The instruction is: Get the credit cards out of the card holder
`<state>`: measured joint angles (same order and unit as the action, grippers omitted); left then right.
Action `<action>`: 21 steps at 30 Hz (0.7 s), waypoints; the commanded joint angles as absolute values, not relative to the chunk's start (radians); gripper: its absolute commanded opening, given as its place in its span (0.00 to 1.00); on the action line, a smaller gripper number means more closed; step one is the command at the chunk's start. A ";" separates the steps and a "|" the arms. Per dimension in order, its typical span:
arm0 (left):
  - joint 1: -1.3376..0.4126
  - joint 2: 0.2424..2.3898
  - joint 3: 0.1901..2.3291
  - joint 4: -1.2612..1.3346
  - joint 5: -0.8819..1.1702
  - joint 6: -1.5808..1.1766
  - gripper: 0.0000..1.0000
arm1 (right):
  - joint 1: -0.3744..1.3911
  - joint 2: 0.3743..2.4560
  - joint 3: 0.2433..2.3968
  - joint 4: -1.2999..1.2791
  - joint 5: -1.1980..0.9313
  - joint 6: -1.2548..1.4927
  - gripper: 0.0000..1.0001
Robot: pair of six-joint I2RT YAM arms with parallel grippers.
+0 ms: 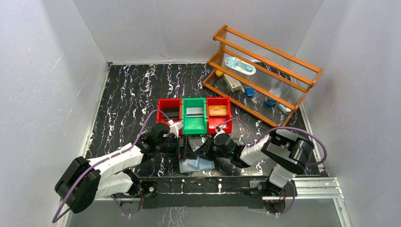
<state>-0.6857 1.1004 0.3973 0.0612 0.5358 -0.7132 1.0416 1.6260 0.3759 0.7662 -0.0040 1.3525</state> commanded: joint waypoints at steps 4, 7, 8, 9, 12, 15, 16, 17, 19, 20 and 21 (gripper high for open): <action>-0.709 1.149 0.368 0.120 0.515 -0.736 0.82 | 1.037 1.657 0.357 0.768 -0.016 1.363 0.28; -0.715 1.154 0.363 0.145 0.522 -0.744 0.80 | 1.037 1.671 0.357 0.779 -0.025 1.366 0.29; -0.716 1.156 0.361 0.159 0.530 -0.749 0.79 | 1.037 1.676 0.357 0.784 -0.027 1.368 0.29; -0.717 1.156 0.357 0.174 0.540 -0.756 0.79 | 1.037 1.681 0.357 0.790 -0.030 1.370 0.29; -0.721 1.168 0.344 0.214 0.564 -0.777 0.76 | 1.037 1.689 0.357 0.801 -0.033 1.375 0.29; -0.723 1.173 0.341 0.211 0.564 -0.778 0.75 | 1.037 1.692 0.357 0.811 -0.033 1.379 0.30; -0.724 1.170 0.339 0.214 0.567 -0.780 0.74 | 1.035 1.694 0.357 0.811 -0.034 1.380 0.30; -0.723 1.167 0.337 0.226 0.581 -0.785 0.74 | 1.036 1.694 0.357 0.814 -0.036 1.380 0.30; -0.724 1.165 0.328 0.281 0.628 -0.802 0.74 | 1.035 1.694 0.357 0.827 -0.041 1.379 0.31; -0.724 1.168 0.326 0.310 0.649 -0.814 0.73 | 1.035 1.693 0.357 0.834 -0.042 1.379 0.32; -0.725 1.171 0.324 0.334 0.666 -0.822 0.72 | 1.035 1.692 0.357 0.841 -0.046 1.378 0.33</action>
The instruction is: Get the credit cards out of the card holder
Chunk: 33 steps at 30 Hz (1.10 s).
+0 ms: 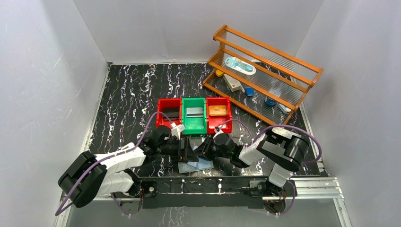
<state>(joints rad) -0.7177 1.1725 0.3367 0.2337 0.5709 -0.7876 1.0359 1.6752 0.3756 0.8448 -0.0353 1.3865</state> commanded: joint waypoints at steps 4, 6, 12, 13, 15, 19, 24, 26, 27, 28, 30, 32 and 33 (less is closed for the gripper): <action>-0.727 1.178 0.336 0.356 0.686 -0.818 0.71 | 1.034 1.680 0.357 0.852 -0.063 1.371 0.41; -0.727 1.176 0.348 0.345 0.683 -0.805 0.70 | 1.034 1.665 0.357 0.845 -0.064 1.367 0.46; -0.728 1.199 0.380 0.351 0.682 -0.795 0.70 | 1.034 1.559 0.372 0.721 -0.017 1.318 0.64; -0.729 1.208 0.387 0.362 0.685 -0.799 0.70 | 1.033 1.540 0.376 0.695 -0.004 1.308 0.68; -0.731 1.225 0.395 0.387 0.689 -0.808 0.70 | 1.032 1.499 0.374 0.657 0.017 1.293 0.73; -0.744 1.254 0.427 0.407 0.690 -0.813 0.70 | 1.031 1.403 0.372 0.537 0.084 1.281 0.81; -0.772 1.305 0.466 0.434 0.689 -0.819 0.70 | 1.030 1.230 0.368 0.274 0.222 1.288 0.88; -0.790 1.332 0.480 0.444 0.687 -0.821 0.70 | 1.031 1.141 0.365 0.144 0.300 1.314 0.91; -0.800 1.349 0.488 0.448 0.685 -0.821 0.70 | 1.031 1.091 0.364 0.074 0.343 1.344 0.93; -0.809 1.361 0.493 0.450 0.685 -0.819 0.70 | 1.031 1.043 0.358 0.011 0.387 1.368 0.95; -0.828 1.410 0.503 0.454 0.682 -0.818 0.71 | 1.031 0.941 0.326 -0.111 0.458 1.443 0.98; -0.846 1.446 0.519 0.432 0.673 -0.821 0.71 | 1.030 0.829 0.280 -0.201 0.505 1.565 0.98; -0.855 1.454 0.530 0.397 0.663 -0.812 0.69 | 1.031 0.765 0.247 -0.180 0.503 1.530 0.98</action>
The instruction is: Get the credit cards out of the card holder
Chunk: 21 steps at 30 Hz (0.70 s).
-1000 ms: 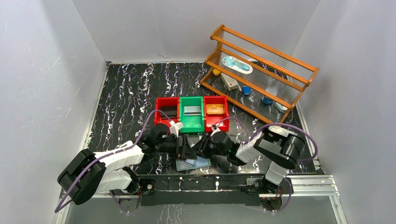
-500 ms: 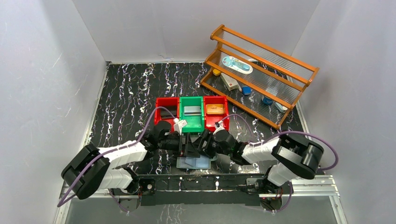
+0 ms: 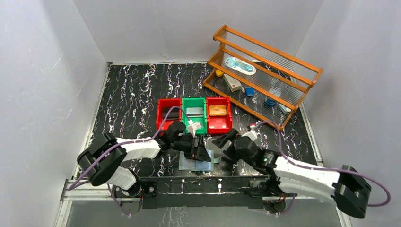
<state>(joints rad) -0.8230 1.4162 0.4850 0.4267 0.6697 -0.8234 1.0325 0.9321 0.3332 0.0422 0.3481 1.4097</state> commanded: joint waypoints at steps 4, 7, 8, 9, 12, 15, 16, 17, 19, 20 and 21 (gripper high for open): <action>-0.875 1.379 0.569 0.228 0.537 -0.744 0.69 | 1.031 0.489 0.110 0.000 0.470 1.421 0.98; -0.875 1.238 0.593 0.062 0.368 -0.698 0.74 | 1.031 0.440 0.150 -0.100 0.497 1.399 0.98; -0.876 1.195 0.601 0.008 0.300 -0.684 0.75 | 1.031 0.454 0.180 -0.142 0.501 1.386 0.97; -0.875 1.159 0.608 -0.043 0.238 -0.674 0.77 | 1.031 0.482 0.211 -0.173 0.502 1.368 0.96; -0.873 1.069 0.632 -0.197 0.054 -0.669 0.82 | 1.031 0.618 0.310 -0.197 0.467 1.291 0.90; -0.866 1.007 0.656 -0.307 -0.082 -0.688 0.90 | 1.031 0.792 0.418 -0.138 0.389 1.209 0.85; -0.859 0.992 0.668 -0.343 -0.118 -0.691 0.92 | 1.031 0.848 0.453 -0.126 0.362 1.185 0.83; -0.849 0.978 0.680 -0.383 -0.151 -0.692 0.95 | 1.032 0.903 0.486 -0.121 0.341 1.162 0.81; -0.807 0.954 0.699 -0.458 -0.214 -0.690 0.98 | 1.040 1.007 0.553 -0.121 0.310 1.129 0.77; -0.774 0.936 0.704 -0.481 -0.210 -0.684 0.98 | 1.050 1.048 0.582 -0.119 0.305 1.118 0.76; -0.735 0.915 0.702 -0.492 -0.190 -0.675 0.98 | 1.063 1.084 0.606 -0.113 0.304 1.102 0.75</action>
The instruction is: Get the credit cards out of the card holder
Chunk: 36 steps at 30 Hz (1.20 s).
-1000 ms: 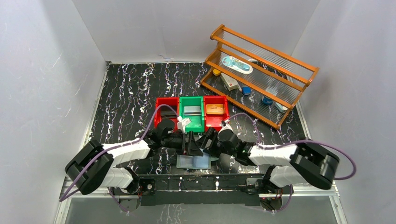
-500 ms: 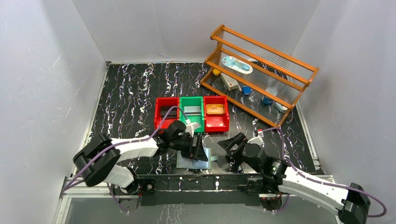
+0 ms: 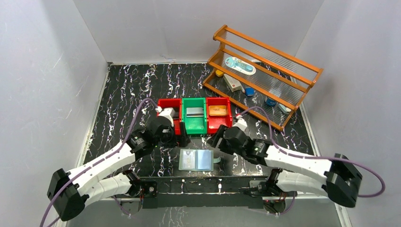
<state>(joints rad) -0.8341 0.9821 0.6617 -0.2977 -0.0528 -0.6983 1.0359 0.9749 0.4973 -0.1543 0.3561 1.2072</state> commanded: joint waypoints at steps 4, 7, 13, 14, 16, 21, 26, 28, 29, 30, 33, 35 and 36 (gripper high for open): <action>-0.583 0.822 0.695 -0.541 -0.155 -0.646 0.98 | 1.127 1.203 0.706 -0.131 0.339 1.087 0.71; -0.499 0.785 0.700 -0.585 -0.181 -0.624 0.98 | 1.185 1.300 0.796 -0.212 0.409 1.090 0.71; -0.417 0.813 0.702 -0.578 -0.186 -0.563 0.98 | 1.289 1.506 0.962 -0.316 0.473 1.104 0.74; -0.416 0.812 0.705 -0.579 -0.204 -0.560 0.98 | 1.298 1.540 0.989 -0.330 0.476 1.106 0.75; -0.416 0.801 0.709 -0.587 -0.236 -0.556 0.98 | 1.311 1.609 1.046 -0.362 0.479 1.107 0.76; -0.416 0.746 0.691 -0.596 -0.249 -0.561 0.98 | 1.331 1.773 1.212 -0.485 0.502 1.100 0.74; -0.416 0.726 0.692 -0.598 -0.261 -0.553 0.98 | 1.341 1.856 1.307 -0.594 0.533 1.104 0.74; -0.416 0.728 0.693 -0.598 -0.256 -0.551 0.98 | 1.345 1.869 1.325 -0.621 0.544 1.109 0.74; -0.416 0.729 0.695 -0.598 -0.253 -0.550 0.98 | 1.346 1.871 1.332 -0.630 0.552 1.112 0.74; -0.416 0.731 0.696 -0.599 -0.253 -0.551 0.98 | 1.349 1.873 1.338 -0.640 0.557 1.113 0.74; -0.416 0.729 0.695 -0.599 -0.250 -0.549 0.98 | 1.353 1.872 1.340 -0.643 0.565 1.115 0.73; -0.415 0.729 0.695 -0.599 -0.249 -0.545 0.98 | 1.353 1.875 1.333 -0.636 0.557 1.116 0.73; -0.416 0.729 0.696 -0.598 -0.249 -0.544 0.98 | 1.353 1.879 1.330 -0.631 0.549 1.115 0.73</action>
<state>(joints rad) -0.4210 0.7368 0.6689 -0.5846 -0.2302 -0.5606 1.3464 1.8721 1.3010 -0.6018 0.5190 1.1007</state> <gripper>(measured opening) 0.983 0.737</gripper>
